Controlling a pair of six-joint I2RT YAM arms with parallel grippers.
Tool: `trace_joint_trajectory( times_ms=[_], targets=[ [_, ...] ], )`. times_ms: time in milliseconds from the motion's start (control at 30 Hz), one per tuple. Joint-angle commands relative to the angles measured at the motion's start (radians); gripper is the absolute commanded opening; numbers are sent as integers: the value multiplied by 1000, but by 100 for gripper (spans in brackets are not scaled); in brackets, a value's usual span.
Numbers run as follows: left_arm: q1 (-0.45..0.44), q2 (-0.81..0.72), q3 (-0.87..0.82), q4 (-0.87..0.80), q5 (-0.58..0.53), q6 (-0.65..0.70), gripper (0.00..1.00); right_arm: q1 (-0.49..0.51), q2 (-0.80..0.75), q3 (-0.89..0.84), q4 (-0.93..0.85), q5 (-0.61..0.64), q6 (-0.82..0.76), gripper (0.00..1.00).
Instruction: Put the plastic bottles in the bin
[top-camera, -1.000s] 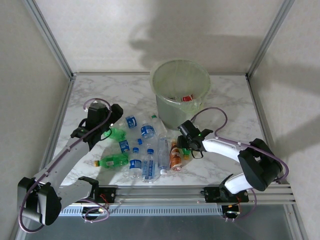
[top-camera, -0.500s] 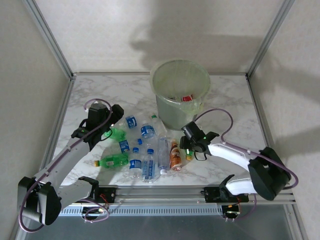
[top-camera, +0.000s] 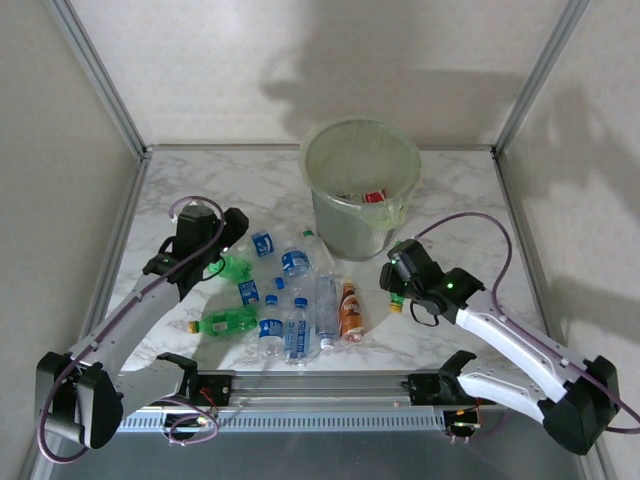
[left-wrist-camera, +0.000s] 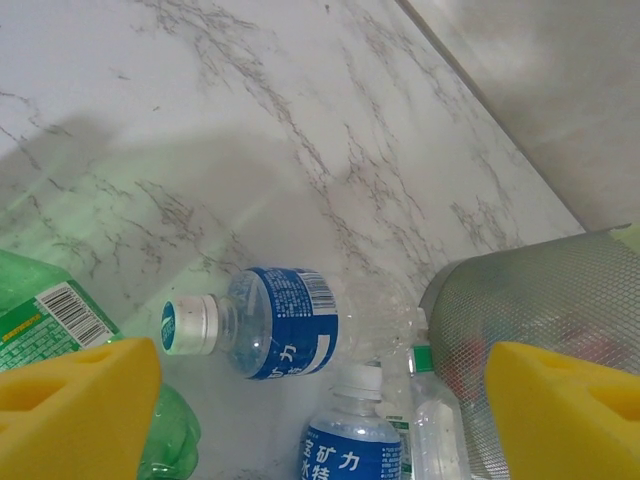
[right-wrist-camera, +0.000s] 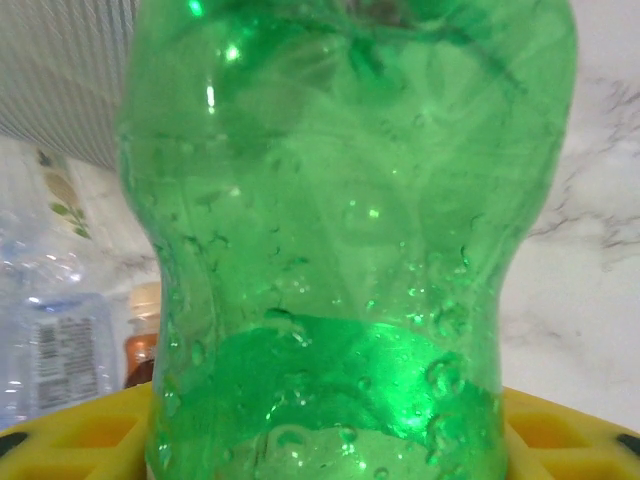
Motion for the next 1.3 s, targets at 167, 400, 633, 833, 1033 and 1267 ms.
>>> trace_joint_trajectory(
  times_ms=[167,400,633,833,1033,1267],
  targets=[
    [-12,30,56,-17,3,24,84,-6,-39,276,-201,141,10,46],
    [-11,14,43,-13,-1,21,84,-6,34,542,-176,194,-79,46],
    [-12,10,30,-15,-3,25,84,-6,197,730,-25,123,-173,45],
    [-12,1,17,-22,-8,32,84,-41,373,896,41,91,-264,46],
    [-8,-16,3,-41,-25,42,85,-121,527,996,108,-29,-301,46],
    [11,-43,-11,-78,-48,55,88,-169,668,1038,154,-123,-300,45]
  ],
)
